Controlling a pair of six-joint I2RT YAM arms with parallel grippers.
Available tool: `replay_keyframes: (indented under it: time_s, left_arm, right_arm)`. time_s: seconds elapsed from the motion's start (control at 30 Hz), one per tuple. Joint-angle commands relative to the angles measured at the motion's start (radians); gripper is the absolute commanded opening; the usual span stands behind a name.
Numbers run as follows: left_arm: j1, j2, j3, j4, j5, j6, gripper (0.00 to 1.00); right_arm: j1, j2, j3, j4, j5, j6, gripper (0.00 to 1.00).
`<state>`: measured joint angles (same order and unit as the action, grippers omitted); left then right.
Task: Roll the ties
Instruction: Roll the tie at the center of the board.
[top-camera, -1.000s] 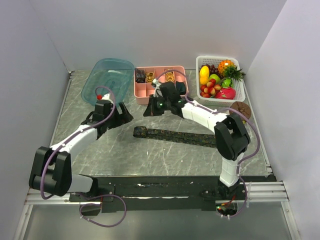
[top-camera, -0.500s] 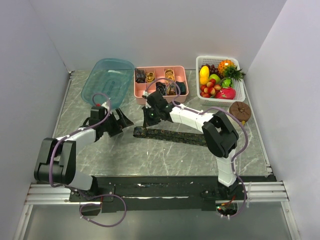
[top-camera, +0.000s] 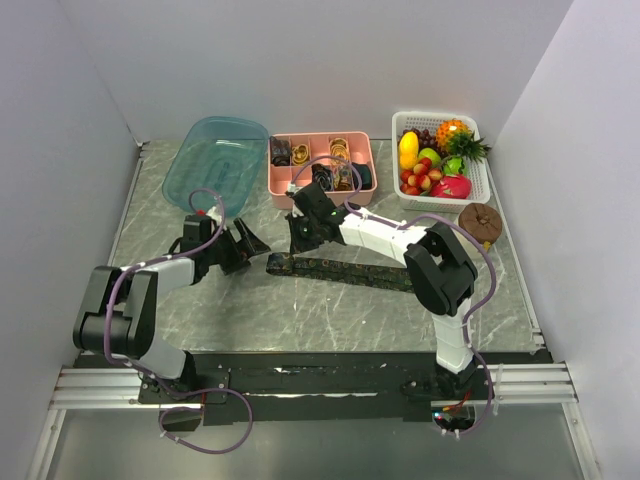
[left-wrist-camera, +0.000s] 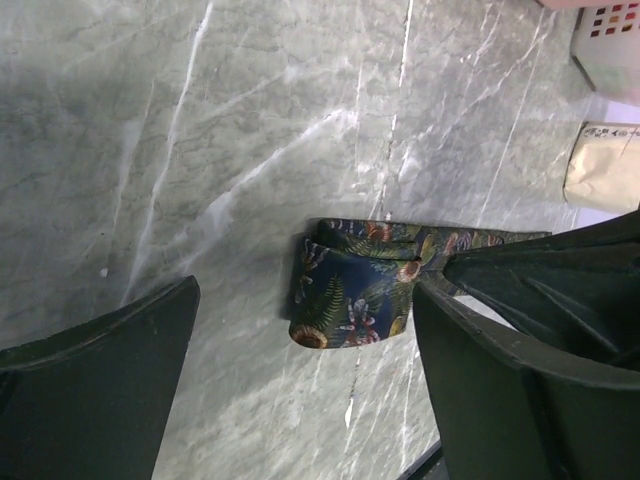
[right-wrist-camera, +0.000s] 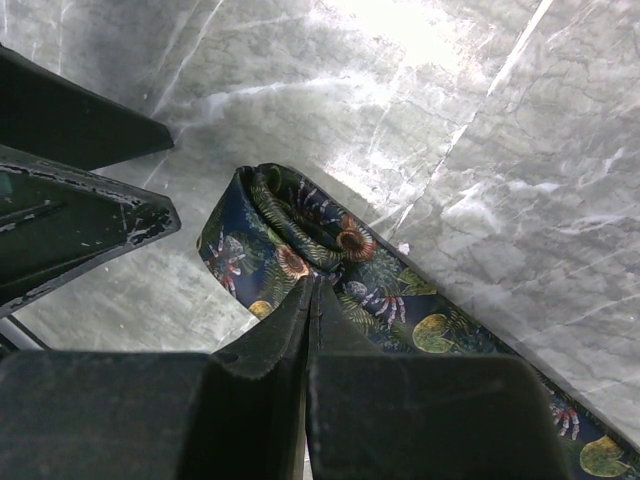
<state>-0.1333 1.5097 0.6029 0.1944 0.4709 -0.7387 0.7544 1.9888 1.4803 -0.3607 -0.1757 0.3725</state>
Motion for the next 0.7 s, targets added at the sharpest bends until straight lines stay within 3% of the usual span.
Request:
replay_keyframes:
  time_s: [0.0,0.67]
  left_arm:
    - [0.0,0.029,-0.015,0.077,0.041,-0.004,0.91]
    - [-0.069,0.135,-0.005,0.106,0.008,0.007,0.8]
  right_arm:
    - [0.013,-0.019,0.0,0.012,0.007,-0.004,0.0]
    - [0.022,0.028,-0.041,0.043,-0.001,0.006,0.0]
